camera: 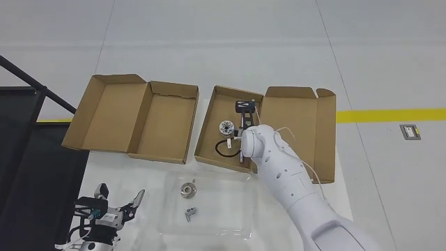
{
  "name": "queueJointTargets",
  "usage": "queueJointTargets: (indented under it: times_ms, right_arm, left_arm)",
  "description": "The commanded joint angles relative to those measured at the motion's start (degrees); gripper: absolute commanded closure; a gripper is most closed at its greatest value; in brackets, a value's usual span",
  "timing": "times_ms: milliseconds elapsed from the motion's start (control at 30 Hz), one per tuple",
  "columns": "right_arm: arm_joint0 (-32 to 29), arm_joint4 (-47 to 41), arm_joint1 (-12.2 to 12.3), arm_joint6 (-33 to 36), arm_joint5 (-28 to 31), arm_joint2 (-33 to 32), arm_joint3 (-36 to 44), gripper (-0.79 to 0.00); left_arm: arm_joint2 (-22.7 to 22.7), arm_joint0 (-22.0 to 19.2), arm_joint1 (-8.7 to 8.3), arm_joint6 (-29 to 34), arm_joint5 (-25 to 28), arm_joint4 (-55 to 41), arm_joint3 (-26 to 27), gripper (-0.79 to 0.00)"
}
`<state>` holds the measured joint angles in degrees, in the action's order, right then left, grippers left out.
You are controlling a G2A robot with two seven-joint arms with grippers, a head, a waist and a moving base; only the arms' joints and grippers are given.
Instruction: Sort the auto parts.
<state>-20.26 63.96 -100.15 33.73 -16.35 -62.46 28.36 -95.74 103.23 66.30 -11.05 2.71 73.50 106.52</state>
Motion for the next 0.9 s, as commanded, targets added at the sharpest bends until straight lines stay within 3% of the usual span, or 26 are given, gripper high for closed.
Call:
queueJointTargets:
  times_ms: [0,633,867]
  right_arm:
    - [0.3,-0.3,-0.2,-0.9,-0.1,0.0,-1.0,0.000]
    - [2.6,-1.8,-1.6,-3.9,0.3,0.7,-7.3,0.000]
    - [3.0,-2.2,-2.0,-4.4,0.0,0.9,-8.6,-0.157]
  left_arm:
    - [0.0,0.0,0.00,0.0,0.0,0.0,0.0,-0.785]
    - [0.0,0.0,0.00,0.0,0.0,0.0,0.0,-0.785]
    - [0.0,0.0,0.00,0.0,0.0,0.0,0.0,-0.785]
